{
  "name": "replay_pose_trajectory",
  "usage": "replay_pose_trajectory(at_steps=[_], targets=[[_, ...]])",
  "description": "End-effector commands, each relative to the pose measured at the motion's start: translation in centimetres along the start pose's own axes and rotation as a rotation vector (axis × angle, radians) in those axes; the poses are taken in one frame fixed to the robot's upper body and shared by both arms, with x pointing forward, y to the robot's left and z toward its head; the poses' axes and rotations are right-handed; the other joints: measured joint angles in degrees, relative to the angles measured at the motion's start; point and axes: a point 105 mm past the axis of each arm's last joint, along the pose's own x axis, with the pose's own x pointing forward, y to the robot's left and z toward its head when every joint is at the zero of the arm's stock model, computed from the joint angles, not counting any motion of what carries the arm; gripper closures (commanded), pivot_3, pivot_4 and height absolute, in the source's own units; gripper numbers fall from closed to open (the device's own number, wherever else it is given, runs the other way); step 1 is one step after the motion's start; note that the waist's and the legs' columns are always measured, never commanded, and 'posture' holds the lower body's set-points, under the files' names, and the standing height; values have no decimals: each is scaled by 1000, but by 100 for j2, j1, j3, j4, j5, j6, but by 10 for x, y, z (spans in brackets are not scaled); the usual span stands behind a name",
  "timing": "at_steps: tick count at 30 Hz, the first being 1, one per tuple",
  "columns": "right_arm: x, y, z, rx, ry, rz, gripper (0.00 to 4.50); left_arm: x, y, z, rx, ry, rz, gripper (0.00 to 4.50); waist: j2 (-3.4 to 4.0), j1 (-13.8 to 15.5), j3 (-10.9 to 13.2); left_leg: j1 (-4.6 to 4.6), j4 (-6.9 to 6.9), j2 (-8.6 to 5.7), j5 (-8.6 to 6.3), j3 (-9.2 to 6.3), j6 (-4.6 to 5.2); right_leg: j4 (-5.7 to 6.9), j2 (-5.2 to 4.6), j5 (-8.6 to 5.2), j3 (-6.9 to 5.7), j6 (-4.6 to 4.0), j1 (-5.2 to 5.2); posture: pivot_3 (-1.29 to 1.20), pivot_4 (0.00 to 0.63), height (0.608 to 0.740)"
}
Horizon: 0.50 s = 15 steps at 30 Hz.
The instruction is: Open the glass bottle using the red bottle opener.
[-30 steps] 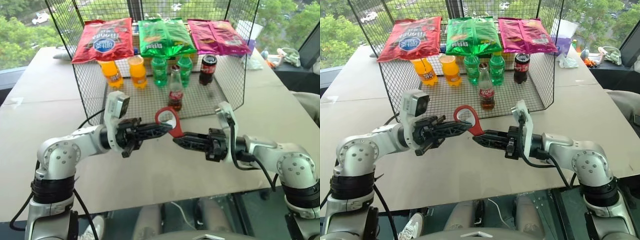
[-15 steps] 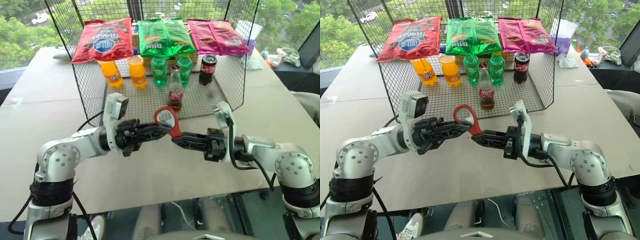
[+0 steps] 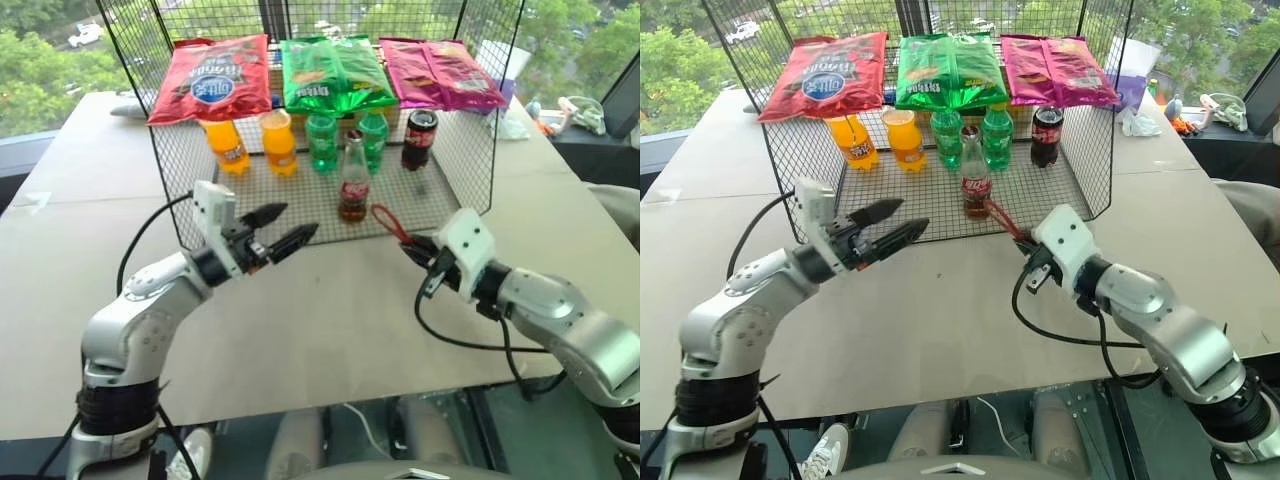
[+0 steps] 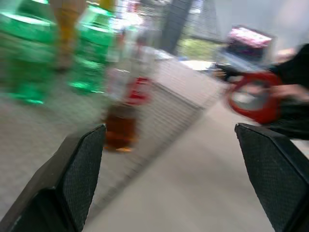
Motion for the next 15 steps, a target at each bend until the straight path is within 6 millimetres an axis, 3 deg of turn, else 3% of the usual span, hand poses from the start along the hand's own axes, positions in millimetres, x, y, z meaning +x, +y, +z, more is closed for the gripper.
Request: replay_pose_trajectory(at_steps=[1, 5, 11, 15], targets=[[-4, -16, 6, -192, -1, -190, 4500, 14, 12, 14, 74, -74, 46, 80, -1, 5, 0, 0, 0, 0, 0, 3, 0, 0, 0, 0, -1, 0, 0, 0, 150, 740], [-2, -26, 3, -288, 28, -290, 4500, 25, 22, 12, 68, -92, 84, 80, -1, -9, 0, 0, 0, -2, 0, 7, 0, -2, 0, 0, 0, 1, 0, 0, 150, 740], [-1, -35, 0, -413, 63, -358, 4500, 48, 11, 11, 63, -91, 4, 80, -4, 1, 1, -3, -1, -2, 0, 4, 1, -3, 1, 0, -3, 3, 0, 0, 150, 740], [-2, -35, -3, -379, 69, -374, 4500, 65, 8, 10, 87, -76, -15, 80, -4, -4, 1, -3, 0, -2, 0, 3, 1, -2, 2, 1, -4, 3, 1, 0, 150, 740]])
